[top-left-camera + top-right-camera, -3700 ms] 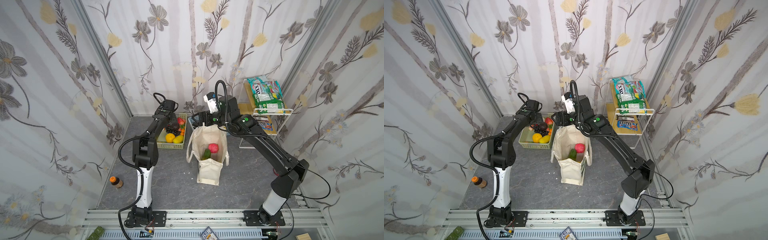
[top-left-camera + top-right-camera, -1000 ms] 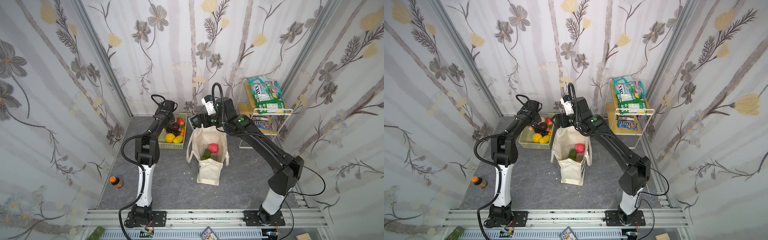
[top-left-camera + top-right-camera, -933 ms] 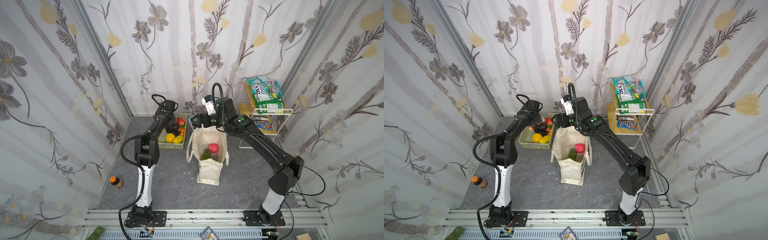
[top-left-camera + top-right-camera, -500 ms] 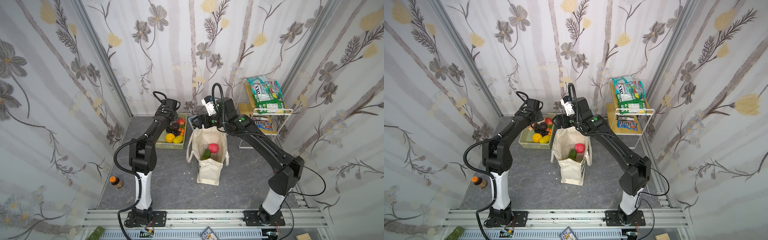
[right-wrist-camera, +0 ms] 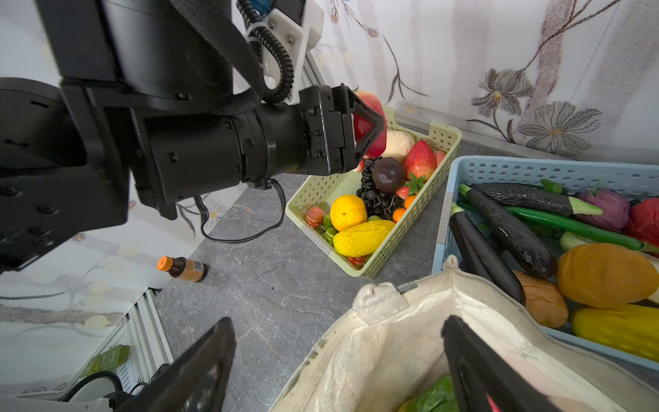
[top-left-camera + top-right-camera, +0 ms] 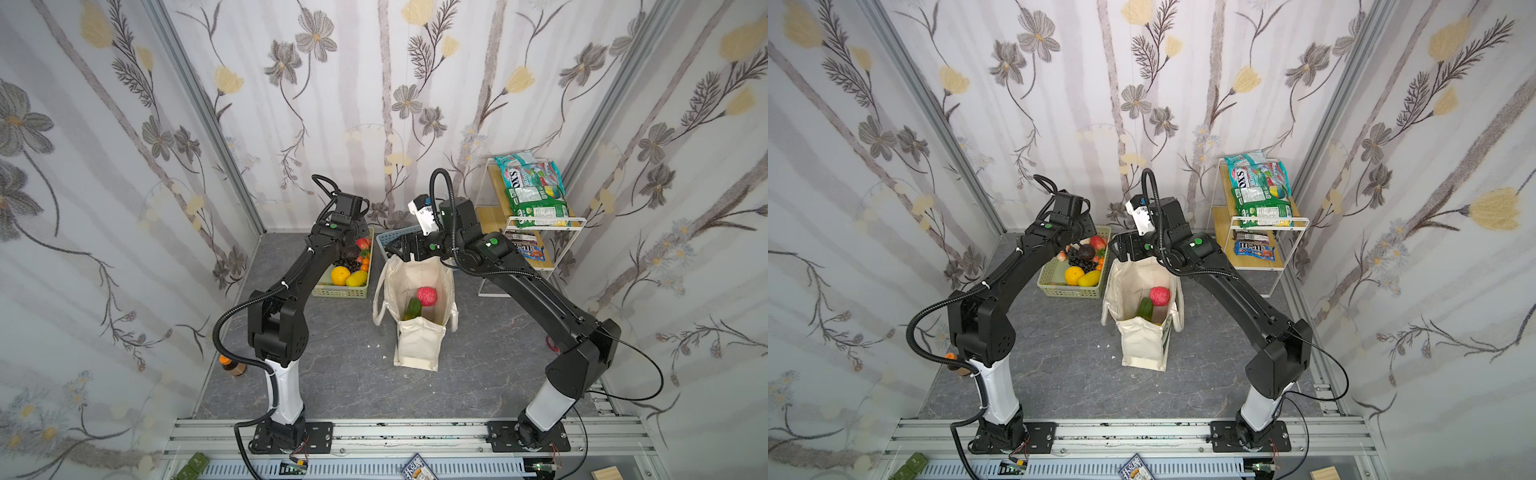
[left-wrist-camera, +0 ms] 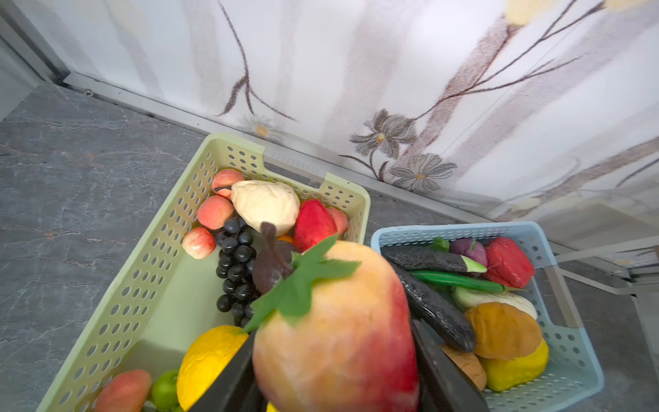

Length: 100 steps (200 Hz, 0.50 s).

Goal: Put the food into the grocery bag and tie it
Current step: 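Close the left gripper on the red-yellow peach and lift it from the basket, then carry the peach over the bag with left gripper while right gripper reaches the rim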

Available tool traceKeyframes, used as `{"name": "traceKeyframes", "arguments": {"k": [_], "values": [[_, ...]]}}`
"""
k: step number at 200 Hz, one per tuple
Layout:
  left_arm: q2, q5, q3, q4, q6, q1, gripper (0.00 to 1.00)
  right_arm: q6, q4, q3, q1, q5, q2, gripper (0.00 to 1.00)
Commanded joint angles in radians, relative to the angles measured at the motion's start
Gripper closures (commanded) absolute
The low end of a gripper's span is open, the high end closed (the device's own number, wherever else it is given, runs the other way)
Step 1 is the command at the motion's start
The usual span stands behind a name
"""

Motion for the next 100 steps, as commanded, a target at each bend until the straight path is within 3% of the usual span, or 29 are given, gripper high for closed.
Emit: {"name": "traceKeyframes", "arguments": {"k": [1,100], "values": [[-0.030,0.027,0.011,0.022,-0.016,-0.015,0.44,-0.026,0.000,-0.012,-0.003,-0.004,-0.022,0.10],[-0.213,0.131,-0.124,0.060,-0.083,-0.108,0.44,-0.056,-0.054,-0.067,-0.007,-0.045,-0.083,0.10]]}}
